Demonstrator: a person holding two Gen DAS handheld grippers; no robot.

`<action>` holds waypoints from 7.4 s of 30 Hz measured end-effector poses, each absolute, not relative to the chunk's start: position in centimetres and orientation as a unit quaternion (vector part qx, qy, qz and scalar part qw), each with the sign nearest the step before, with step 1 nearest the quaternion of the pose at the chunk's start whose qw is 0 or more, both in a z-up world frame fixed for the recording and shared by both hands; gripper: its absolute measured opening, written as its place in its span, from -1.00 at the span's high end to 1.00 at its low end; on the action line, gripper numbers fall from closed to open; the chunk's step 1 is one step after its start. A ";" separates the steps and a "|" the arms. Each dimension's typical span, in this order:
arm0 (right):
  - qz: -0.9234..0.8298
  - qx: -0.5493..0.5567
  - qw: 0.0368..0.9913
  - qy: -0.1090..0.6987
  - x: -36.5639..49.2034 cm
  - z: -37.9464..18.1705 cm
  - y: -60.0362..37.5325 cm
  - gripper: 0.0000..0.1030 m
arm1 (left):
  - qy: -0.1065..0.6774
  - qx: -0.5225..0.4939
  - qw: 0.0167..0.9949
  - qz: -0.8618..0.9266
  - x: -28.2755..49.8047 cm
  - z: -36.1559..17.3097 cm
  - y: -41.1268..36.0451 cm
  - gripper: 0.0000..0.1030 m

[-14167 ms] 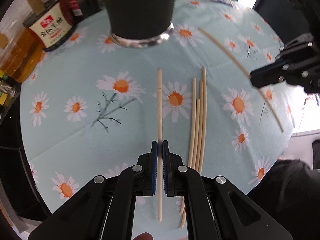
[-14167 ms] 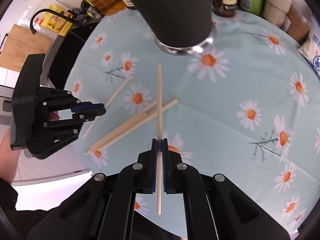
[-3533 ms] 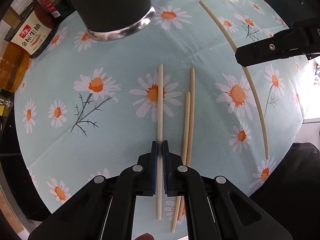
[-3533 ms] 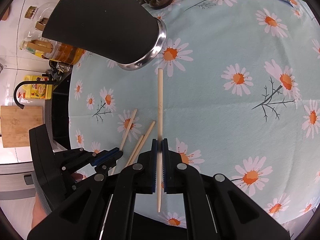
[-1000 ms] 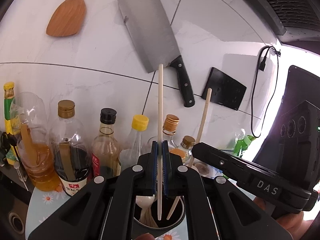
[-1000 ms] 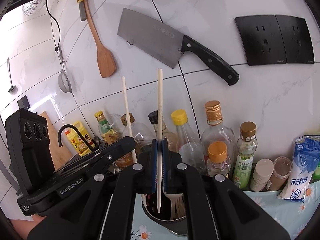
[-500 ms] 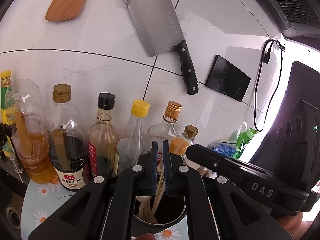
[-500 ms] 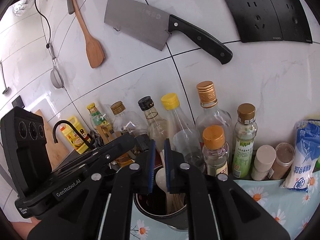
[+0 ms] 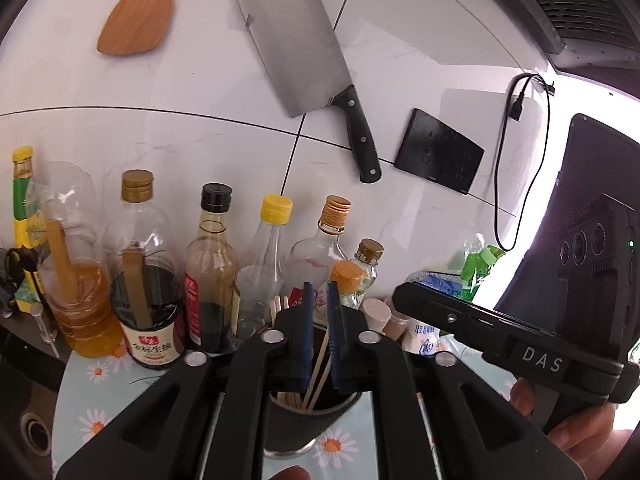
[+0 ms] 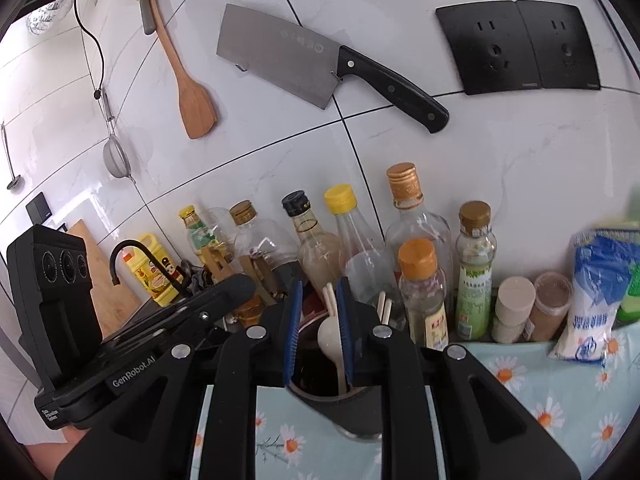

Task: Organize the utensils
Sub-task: 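Open both tools to drop the chopsticks into the holder, then move both tools back down toward the last chopsticks on the cloth, then lower the right tool and grasp one of the two loose chopsticks, then grasp the last loose chopstick with the left tool while the right tool holds its chopstick, then lift and carry both held chopsticks up over the black holder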

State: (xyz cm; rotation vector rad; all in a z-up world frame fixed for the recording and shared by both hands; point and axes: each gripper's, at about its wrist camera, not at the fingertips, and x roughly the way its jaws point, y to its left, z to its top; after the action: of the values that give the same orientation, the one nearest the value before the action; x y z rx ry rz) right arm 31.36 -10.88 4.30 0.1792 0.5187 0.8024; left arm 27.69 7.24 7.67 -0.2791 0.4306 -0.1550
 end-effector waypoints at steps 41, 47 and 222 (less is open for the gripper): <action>0.238 0.188 0.720 0.625 22.5 -15.2 -8.7 0.27 | 0.448 -0.062 0.884 -0.120 14.8 -6.9 10.6 0.36; 0.183 0.211 0.688 0.669 22.3 -17.7 -8.3 0.39 | 0.470 -0.036 0.871 -0.137 13.8 -8.7 10.3 0.36; 0.413 0.064 0.864 0.280 29.9 5.8 -8.8 0.90 | 0.265 -0.154 0.942 -0.133 28.4 7.4 10.6 0.93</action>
State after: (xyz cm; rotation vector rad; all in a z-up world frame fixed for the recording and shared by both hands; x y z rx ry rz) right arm 29.86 -8.81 5.82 0.1337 0.5876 0.8663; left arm 28.38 10.63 7.39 -0.3146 0.5414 -0.2706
